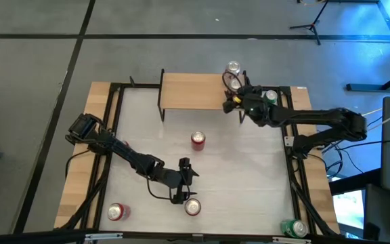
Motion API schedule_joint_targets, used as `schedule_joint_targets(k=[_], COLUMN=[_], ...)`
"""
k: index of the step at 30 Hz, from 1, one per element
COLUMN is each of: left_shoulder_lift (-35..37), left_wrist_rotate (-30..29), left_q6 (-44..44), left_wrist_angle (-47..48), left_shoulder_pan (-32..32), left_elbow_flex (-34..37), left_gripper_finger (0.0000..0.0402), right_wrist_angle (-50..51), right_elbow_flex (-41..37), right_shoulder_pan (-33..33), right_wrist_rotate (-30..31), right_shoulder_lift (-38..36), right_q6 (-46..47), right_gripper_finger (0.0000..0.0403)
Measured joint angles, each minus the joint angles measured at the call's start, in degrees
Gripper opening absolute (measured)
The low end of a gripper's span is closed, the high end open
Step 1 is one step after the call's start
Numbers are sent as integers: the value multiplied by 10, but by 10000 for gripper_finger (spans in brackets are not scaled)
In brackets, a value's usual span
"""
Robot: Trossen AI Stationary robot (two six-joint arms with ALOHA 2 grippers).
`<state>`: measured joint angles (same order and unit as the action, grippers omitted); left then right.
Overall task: Place canned beverage on shelf
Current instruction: Put the white soda can on the shelf aligned with the other white soda can
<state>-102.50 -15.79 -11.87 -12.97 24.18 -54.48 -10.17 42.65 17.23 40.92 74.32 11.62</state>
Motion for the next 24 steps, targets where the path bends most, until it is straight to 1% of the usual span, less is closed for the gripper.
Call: schedule_joint_targets(k=[10,13,19,24], left_shoulder_lift=[0,0,0,0], left_wrist_rotate=[0,0,0,0], left_q6=[0,0,0,0], left_wrist_angle=[0,0,0,0], left_shoulder_pan=[0,0,0,0], left_elbow_flex=[0,0,0,0], left_gripper_finger=[341,341,341,341], right_wrist_angle=[-4,-3,10,2], right_elbow_flex=[0,0,-3,-3], right_shoulder_pan=[0,0,0,0], right_wrist_rotate=[0,-1,-7,-6], right_shoulder_lift=[5,5,7,2], right_q6=[-14,-16,-16,-30], right_gripper_finger=[301,317,365,383])
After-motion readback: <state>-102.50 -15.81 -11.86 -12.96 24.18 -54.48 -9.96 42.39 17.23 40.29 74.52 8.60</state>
